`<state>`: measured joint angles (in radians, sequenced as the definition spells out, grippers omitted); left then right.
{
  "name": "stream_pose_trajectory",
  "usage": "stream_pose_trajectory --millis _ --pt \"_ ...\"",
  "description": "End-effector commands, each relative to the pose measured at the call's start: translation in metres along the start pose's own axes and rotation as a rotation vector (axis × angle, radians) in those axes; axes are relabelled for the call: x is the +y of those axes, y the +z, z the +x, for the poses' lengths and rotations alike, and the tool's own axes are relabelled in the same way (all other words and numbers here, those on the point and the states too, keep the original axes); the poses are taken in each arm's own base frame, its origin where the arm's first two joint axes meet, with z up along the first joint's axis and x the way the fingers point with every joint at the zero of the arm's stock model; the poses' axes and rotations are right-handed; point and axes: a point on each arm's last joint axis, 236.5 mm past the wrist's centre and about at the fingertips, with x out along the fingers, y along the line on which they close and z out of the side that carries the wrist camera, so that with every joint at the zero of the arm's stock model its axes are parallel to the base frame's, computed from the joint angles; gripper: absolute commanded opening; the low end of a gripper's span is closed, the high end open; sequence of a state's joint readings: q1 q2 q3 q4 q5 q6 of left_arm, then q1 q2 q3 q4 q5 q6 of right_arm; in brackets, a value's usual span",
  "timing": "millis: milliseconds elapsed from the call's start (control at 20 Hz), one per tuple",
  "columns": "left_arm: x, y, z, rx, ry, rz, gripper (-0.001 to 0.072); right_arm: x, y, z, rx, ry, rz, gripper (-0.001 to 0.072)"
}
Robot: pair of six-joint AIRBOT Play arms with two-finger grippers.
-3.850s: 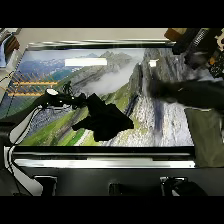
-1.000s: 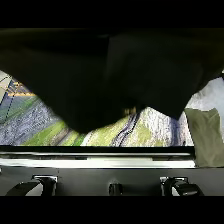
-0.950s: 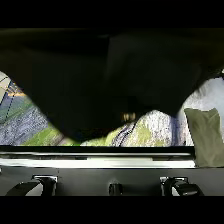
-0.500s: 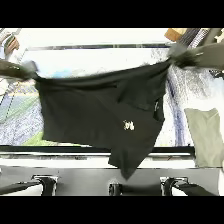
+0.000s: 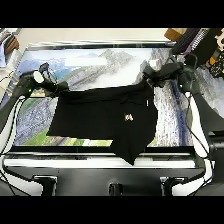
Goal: Fold the clothes and pants, and hang the long-sleeved shirts on hangers.
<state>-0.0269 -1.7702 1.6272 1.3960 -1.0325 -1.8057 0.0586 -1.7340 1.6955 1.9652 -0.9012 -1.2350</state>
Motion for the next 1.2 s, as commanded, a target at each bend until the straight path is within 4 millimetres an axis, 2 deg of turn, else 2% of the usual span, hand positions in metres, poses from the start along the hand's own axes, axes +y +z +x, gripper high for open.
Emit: stream_pose_trajectory --millis 0,50,150,250,300,350,400,450,500,550,600,750,850,1150 --pt "0.012 0.005 -0.028 0.021 -0.013 0.108 0.0579 -0.024 -0.015 -0.05 0.138 -0.017 -0.183 0.0502" --pt "0.025 0.006 -0.049 0.023 -0.007 0.111 0.0579 -0.041 -0.024 -0.078 0.207 -0.035 -0.268 0.0502" --pt "0.05 0.009 -0.086 0.0 -0.035 0.024 0.0579 -0.079 -0.038 -0.123 0.274 -0.064 -0.31 0.05" --pt "0.072 -0.006 -0.11 -0.02 -0.069 0.0 0.0579 -0.118 -0.055 -0.145 0.252 -0.072 -0.214 0.0501" --pt "0.083 -0.02 -0.116 -0.016 -0.078 -0.034 0.0579 -0.135 -0.075 -0.147 0.257 -0.063 -0.154 0.0502" --pt "0.095 -0.038 -0.119 -0.001 -0.081 -0.073 0.0579 -0.149 -0.105 -0.144 0.291 -0.04 -0.087 0.0504" --pt "0.105 -0.059 -0.119 0.024 -0.077 -0.111 0.0579 -0.156 -0.138 -0.139 0.345 -0.013 -0.043 0.0566" --pt "0.112 -0.079 -0.119 0.052 -0.08 -0.145 0.0579 -0.161 -0.174 -0.131 0.411 0.01 -0.011 0.0606" --pt "0.114 -0.096 -0.117 0.082 -0.095 -0.179 0.0579 -0.161 -0.203 -0.125 0.468 0.038 0.016 0.0606" --pt "0.113 -0.112 -0.116 0.111 -0.116 -0.211 0.0579 -0.162 -0.224 -0.117 0.5 0.063 0.045 0.0609" --pt "0.112 -0.122 -0.115 0.13 -0.132 -0.232 0.0579 -0.164 -0.236 -0.111 0.508 0.068 0.063 0.0615" --pt "0.106 -0.136 -0.113 0.162 -0.157 -0.252 0.0579 -0.168 -0.248 -0.098 0.482 0.085 0.09 0.0614" --pt "0.104 -0.137 -0.114 0.166 -0.165 -0.253 0.0579 -0.167 -0.245 -0.091 0.446 0.101 0.105 0.0613" --pt "0.104 -0.138 -0.114 0.172 -0.165 -0.252 0.0579 -0.178 -0.26 -0.075 0.503 0.097 0.168 0.0612"
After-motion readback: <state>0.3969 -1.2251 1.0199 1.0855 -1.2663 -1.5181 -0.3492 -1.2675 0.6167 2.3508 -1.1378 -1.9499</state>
